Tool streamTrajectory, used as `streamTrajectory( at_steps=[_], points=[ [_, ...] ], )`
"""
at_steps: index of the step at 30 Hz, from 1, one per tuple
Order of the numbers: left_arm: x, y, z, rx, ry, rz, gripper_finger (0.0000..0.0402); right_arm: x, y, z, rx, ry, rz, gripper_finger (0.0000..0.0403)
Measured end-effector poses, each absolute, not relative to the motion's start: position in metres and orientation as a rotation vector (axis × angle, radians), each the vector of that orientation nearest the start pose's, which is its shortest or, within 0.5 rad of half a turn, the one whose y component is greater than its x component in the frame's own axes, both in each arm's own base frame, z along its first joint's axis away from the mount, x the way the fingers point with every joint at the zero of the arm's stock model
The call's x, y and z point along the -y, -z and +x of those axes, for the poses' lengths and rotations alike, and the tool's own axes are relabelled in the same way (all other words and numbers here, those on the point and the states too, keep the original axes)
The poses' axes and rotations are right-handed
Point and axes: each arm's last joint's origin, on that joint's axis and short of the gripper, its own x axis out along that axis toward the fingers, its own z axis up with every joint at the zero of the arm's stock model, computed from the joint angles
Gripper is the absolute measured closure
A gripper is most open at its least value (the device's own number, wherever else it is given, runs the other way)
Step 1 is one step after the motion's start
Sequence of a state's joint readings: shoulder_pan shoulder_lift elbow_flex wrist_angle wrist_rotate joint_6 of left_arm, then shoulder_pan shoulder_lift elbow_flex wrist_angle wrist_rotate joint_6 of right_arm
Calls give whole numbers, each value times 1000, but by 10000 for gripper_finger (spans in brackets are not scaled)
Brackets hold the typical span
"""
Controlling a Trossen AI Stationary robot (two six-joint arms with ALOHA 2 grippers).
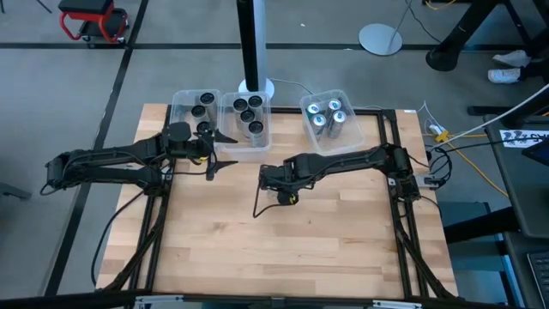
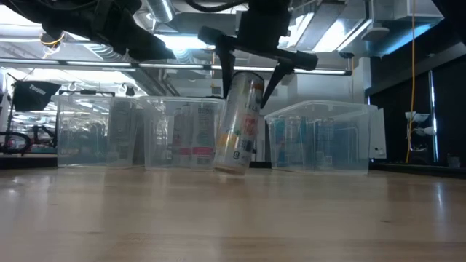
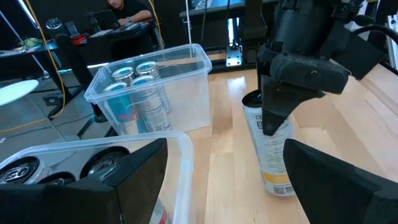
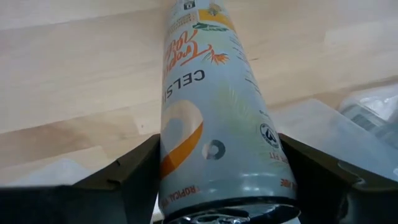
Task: Sort soda cans
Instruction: Put the white-yellow soda can into the top left transparent bin
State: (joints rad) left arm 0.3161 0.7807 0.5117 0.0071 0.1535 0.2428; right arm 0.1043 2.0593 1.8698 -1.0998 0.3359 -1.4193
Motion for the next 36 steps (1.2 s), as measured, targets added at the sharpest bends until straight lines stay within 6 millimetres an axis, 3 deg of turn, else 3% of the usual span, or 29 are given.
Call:
streamTrajectory(
  at_steps=[6, 22, 29, 36],
  points=[
    [-51, -257, 170, -274, -130, 180, 94, -35, -248, 425, -1243, -766, -1518, 118],
    [-51, -257, 170, -273, -130, 180, 94, -43, -247, 431, -1181, -725, -1502, 80],
    [-51, -257, 170, -274, -130, 180, 94, -53, -249, 435, -1135, -694, -1560, 64],
    [-51, -257, 170, -274, -130, 180, 94, -51, -250, 436, -1152, -645, -1594, 59]
  ],
)
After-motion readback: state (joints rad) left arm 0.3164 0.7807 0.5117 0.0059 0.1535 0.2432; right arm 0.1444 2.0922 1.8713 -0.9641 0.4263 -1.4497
